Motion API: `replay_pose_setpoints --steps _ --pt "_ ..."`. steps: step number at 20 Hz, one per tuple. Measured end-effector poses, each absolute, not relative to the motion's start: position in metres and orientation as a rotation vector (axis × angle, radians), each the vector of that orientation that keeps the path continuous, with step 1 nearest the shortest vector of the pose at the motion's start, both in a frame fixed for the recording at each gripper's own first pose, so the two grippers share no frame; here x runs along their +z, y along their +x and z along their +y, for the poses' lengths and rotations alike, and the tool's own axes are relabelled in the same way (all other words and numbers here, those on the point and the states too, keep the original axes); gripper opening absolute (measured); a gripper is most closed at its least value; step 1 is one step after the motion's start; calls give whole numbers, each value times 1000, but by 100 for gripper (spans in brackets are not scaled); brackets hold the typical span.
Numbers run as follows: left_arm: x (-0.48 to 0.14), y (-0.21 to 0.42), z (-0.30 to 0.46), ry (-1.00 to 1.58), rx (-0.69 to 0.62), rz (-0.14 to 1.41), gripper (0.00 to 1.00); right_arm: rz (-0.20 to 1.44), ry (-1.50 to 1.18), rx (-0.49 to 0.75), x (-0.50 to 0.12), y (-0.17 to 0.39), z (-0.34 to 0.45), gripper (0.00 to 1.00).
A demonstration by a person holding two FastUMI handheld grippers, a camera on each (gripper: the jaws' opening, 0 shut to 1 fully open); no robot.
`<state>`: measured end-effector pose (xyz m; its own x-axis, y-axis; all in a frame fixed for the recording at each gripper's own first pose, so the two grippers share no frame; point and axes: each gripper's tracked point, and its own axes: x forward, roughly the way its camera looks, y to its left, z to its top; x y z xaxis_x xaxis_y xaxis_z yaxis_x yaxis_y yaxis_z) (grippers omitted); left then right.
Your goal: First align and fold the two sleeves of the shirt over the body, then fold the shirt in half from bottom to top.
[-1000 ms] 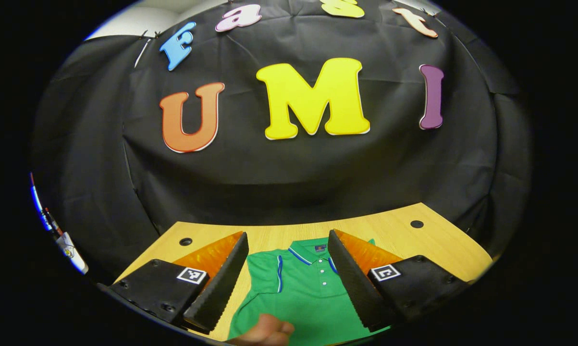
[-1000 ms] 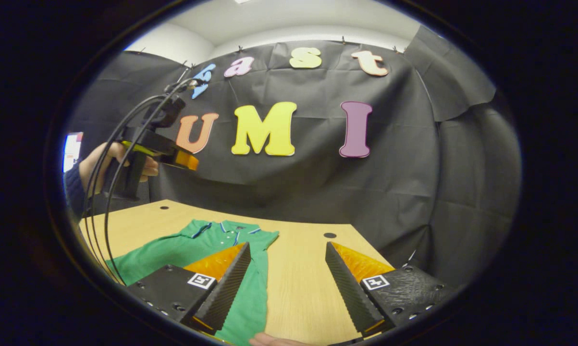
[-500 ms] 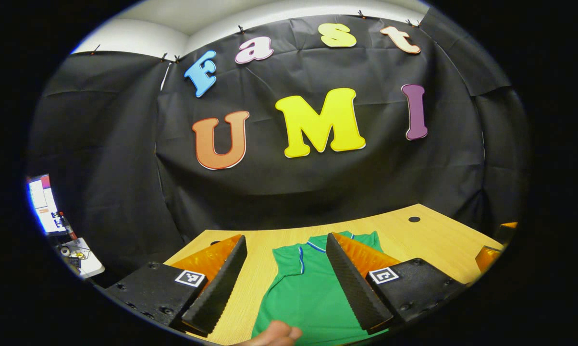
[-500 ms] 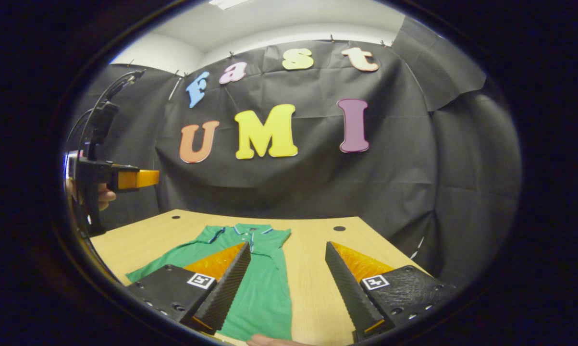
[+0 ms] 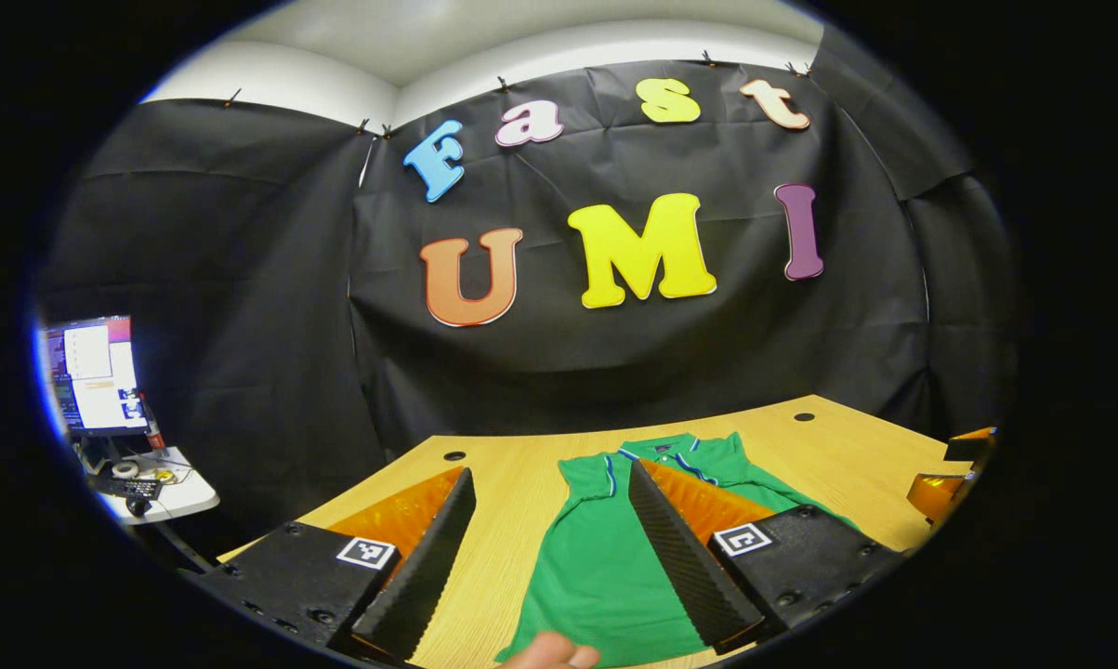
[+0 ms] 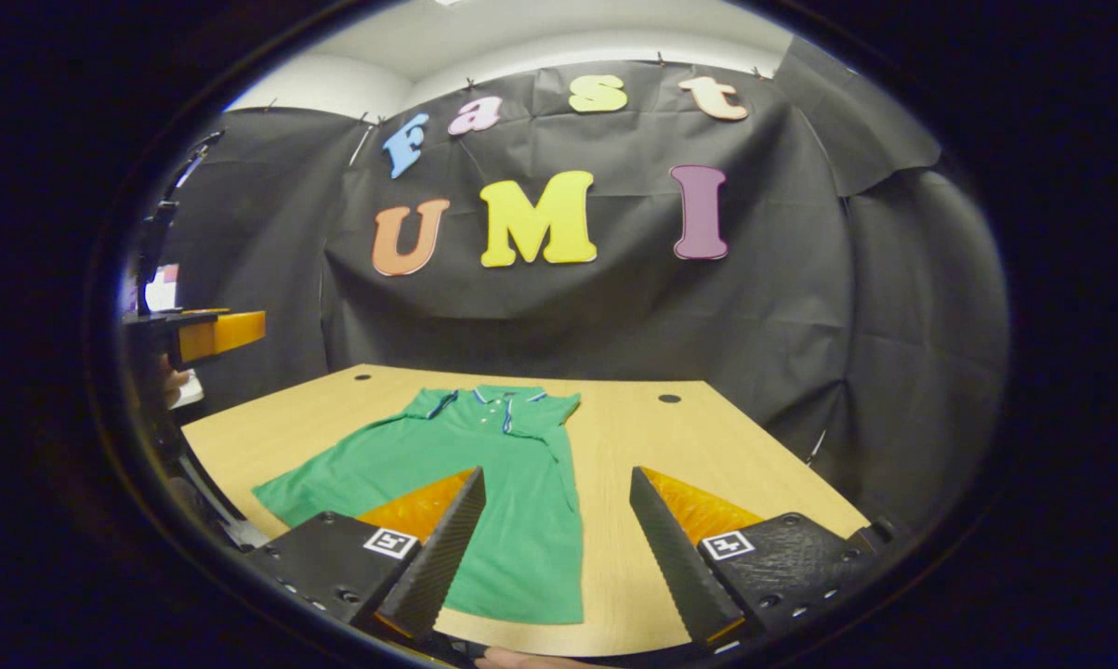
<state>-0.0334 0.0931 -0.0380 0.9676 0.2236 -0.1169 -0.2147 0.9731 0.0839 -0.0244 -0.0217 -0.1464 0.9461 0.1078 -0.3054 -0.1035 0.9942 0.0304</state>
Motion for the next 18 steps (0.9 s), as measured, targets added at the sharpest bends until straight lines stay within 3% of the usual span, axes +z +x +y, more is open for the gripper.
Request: replay_pose_setpoints --steps 8,14,18 --pt "-97 -54 103 78 194 202 100 297 -28 89 -155 -34 -22 96" --pt "-161 -46 87 40 129 259 100 363 -60 75 -195 -35 -20 95" --pt "-213 -48 93 -63 144 397 100 415 -56 91 -219 -39 -15 95"
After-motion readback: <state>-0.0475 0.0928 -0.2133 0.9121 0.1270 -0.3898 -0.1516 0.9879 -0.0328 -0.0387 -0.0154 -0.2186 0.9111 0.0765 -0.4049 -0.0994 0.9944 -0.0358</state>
